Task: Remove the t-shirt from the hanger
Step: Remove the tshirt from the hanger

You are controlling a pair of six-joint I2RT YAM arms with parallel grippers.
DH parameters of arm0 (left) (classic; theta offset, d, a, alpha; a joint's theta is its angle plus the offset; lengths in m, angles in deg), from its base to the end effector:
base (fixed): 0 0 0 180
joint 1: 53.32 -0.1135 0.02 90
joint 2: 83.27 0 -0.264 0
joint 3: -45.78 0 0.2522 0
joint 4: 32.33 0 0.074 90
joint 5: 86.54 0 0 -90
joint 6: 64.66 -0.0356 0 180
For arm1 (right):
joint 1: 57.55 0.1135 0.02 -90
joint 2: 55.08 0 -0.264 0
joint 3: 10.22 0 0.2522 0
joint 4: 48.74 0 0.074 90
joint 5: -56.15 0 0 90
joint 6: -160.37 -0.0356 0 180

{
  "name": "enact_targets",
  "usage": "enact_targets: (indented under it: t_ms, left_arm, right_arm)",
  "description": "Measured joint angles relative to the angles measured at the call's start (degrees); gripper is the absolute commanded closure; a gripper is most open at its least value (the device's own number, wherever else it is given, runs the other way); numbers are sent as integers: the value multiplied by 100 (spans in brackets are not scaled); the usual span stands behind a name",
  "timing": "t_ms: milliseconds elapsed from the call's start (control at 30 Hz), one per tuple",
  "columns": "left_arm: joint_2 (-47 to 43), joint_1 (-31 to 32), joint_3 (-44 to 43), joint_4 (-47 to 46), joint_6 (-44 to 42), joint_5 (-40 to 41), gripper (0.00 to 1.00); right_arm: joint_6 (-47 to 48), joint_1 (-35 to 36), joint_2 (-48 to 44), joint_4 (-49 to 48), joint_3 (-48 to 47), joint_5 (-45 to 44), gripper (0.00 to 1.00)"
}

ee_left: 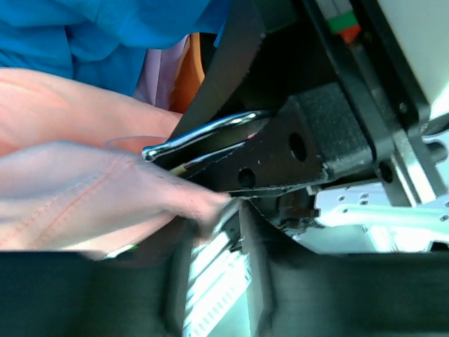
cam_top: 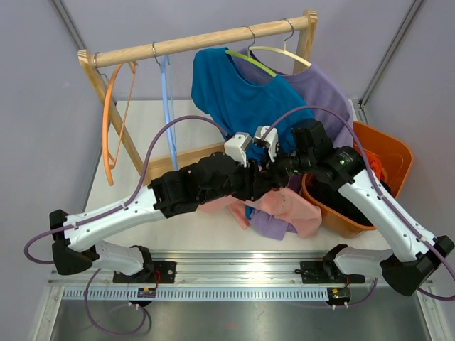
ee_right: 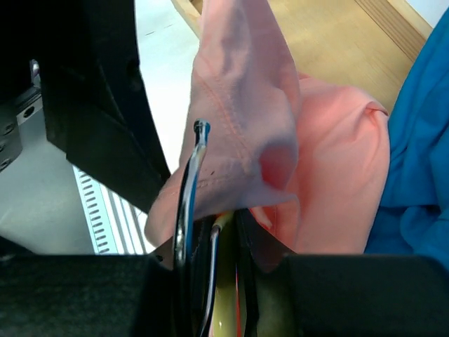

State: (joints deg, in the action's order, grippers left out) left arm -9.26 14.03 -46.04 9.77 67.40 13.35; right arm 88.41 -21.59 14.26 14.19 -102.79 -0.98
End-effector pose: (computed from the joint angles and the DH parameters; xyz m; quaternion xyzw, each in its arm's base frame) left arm 0.1161 -0.2623 0.3996 0.1376 0.8269 -0.3993 0.3714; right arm 0.1817 0.1557 0.3936 -0.5013 0.7190 0.3165 0.3628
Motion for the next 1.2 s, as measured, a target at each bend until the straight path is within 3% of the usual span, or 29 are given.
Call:
enact_targets:
  t_ms: [33,67,267,367,567,833,1200]
  left_arm:
    - [-26,2,24,4,-13,-24,37]
    - [-70,7,66,22,-63,-31,32]
    - [-472,26,160,168,-476,-111,12]
    - [-737,26,160,221,-804,-214,8]
    - [-1172,26,79,494,-1569,-538,6]
    - [-1637,26,-354,1604,-2907,-566,7]
    - [-1176,35,-535,1954,-4052,-1325,8]
  right_arm:
    - [20,-2,-2,0,0,24,100]
    - [31,-15,-2,2,0,68,100]
    - [90,-66,-39,28,0,330,100]
    - [184,-122,-90,57,0,560,100]
    - [476,-184,-330,118,0,999,100]
    - [1250,-192,-382,691,9,1425,100]
    - [2522,-197,-63,1589,-96,1681,100]
